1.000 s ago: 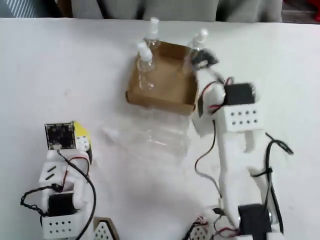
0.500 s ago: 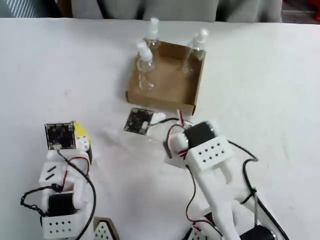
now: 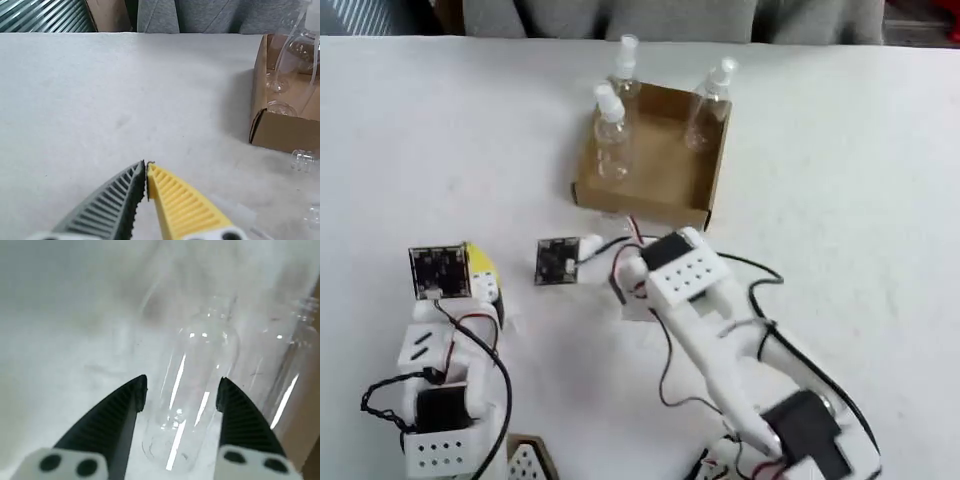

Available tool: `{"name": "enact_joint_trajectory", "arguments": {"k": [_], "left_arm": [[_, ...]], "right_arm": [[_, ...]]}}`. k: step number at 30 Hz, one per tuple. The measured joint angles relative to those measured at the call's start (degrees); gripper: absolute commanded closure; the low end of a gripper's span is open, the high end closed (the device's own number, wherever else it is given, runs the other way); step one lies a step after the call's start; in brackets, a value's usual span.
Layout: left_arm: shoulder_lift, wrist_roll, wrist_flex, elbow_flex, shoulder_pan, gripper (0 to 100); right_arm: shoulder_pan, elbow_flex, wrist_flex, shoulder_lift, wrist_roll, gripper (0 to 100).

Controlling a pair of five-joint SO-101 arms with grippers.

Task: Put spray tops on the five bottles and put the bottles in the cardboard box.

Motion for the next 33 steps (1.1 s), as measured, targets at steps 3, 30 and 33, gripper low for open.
{"name": "enact_joint_trajectory", "arguments": {"k": [3,30,33], "left_arm": [[0.0,0.0,0.0,0.0,0.0,98],[0.0,0.0,0.0,0.0,0.0,98],[0.0,0.0,0.0,0.0,0.0,98]], "right_arm": [[-0.09,-2.9,0.0,3.6,0.0,72.9],[-0.26,-5.71,-7.56,17.14,0.09,77.4],[-0.09,-5.71,-7.91,17.14,0.09,91.9]]}}
